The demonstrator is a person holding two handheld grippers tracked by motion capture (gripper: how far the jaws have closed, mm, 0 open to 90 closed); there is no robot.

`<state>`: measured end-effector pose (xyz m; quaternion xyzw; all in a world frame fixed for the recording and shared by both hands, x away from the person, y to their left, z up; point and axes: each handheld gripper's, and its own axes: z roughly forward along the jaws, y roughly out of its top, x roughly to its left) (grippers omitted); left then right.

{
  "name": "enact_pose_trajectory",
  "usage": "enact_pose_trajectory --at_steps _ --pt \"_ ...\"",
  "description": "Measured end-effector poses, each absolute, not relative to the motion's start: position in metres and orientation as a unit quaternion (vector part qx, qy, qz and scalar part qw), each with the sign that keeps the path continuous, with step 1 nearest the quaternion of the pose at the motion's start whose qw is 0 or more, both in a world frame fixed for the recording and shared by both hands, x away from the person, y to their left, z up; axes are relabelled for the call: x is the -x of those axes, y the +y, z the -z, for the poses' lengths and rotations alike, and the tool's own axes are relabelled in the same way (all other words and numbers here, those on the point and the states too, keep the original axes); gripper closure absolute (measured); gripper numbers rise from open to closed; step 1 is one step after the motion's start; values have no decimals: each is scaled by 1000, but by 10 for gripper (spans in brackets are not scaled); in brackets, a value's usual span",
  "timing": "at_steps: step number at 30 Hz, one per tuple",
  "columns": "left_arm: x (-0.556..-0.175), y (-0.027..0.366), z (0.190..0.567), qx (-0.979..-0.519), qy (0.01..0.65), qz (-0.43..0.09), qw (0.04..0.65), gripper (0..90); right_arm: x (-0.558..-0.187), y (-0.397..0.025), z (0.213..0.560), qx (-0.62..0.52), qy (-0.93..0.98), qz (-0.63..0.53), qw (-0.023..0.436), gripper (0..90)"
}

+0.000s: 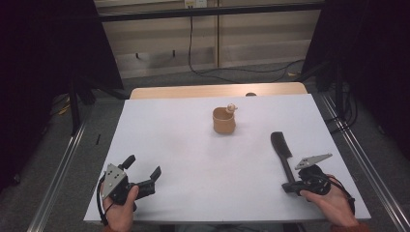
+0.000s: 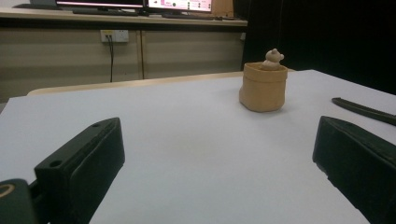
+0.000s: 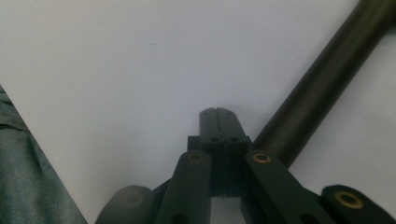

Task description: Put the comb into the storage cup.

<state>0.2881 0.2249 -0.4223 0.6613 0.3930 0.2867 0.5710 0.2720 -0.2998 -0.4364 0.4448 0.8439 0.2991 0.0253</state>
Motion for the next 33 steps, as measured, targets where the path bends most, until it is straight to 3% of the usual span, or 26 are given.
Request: enact_pose_trajectory --at_steps 33 --pt "-289 224 423 -663 394 -284 570 22 -270 -322 436 -472 829 -297 43 900"
